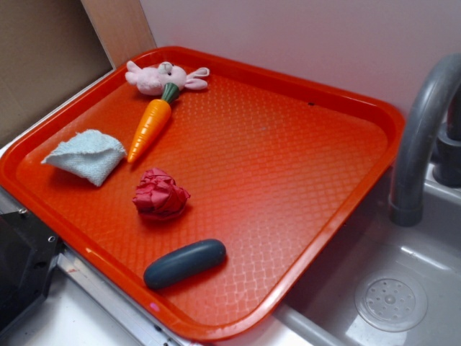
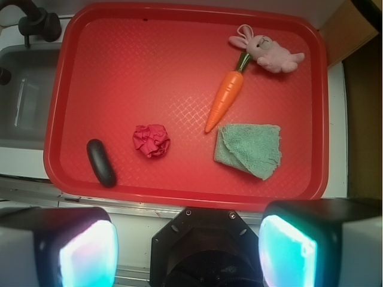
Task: Grab the carrot.
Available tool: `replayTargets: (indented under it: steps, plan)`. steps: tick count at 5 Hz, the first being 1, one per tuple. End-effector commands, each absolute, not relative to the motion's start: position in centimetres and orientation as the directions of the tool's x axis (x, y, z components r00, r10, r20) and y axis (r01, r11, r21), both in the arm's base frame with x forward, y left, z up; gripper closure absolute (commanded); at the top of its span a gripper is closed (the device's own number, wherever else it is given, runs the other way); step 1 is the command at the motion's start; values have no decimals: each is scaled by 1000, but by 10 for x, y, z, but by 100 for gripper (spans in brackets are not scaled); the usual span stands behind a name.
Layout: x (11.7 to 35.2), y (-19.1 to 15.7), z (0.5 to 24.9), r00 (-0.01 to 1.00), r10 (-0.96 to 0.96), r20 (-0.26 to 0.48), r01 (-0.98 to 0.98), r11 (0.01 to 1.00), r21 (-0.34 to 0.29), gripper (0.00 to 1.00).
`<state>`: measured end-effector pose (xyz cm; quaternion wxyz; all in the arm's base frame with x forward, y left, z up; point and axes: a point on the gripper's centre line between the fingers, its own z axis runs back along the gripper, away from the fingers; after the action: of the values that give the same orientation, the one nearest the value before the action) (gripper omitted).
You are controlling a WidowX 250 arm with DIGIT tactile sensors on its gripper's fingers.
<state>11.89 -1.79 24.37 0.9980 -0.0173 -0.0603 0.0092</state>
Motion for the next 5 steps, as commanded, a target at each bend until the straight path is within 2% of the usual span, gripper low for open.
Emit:
replayTargets:
  steps: [1, 2, 3, 4, 5]
  plan:
    - [119, -18, 244, 993, 21, 120, -16, 999, -36, 0]
    - [134, -22, 233, 967, 205, 150, -194, 977, -84, 0]
    - [148, -11, 221, 921, 347, 178, -336, 938, -88, 0]
    - [171, 14, 203, 872, 450, 194, -443, 893, -81, 0]
    - [200, 35, 179, 848, 473, 238, -472, 879, -66, 0]
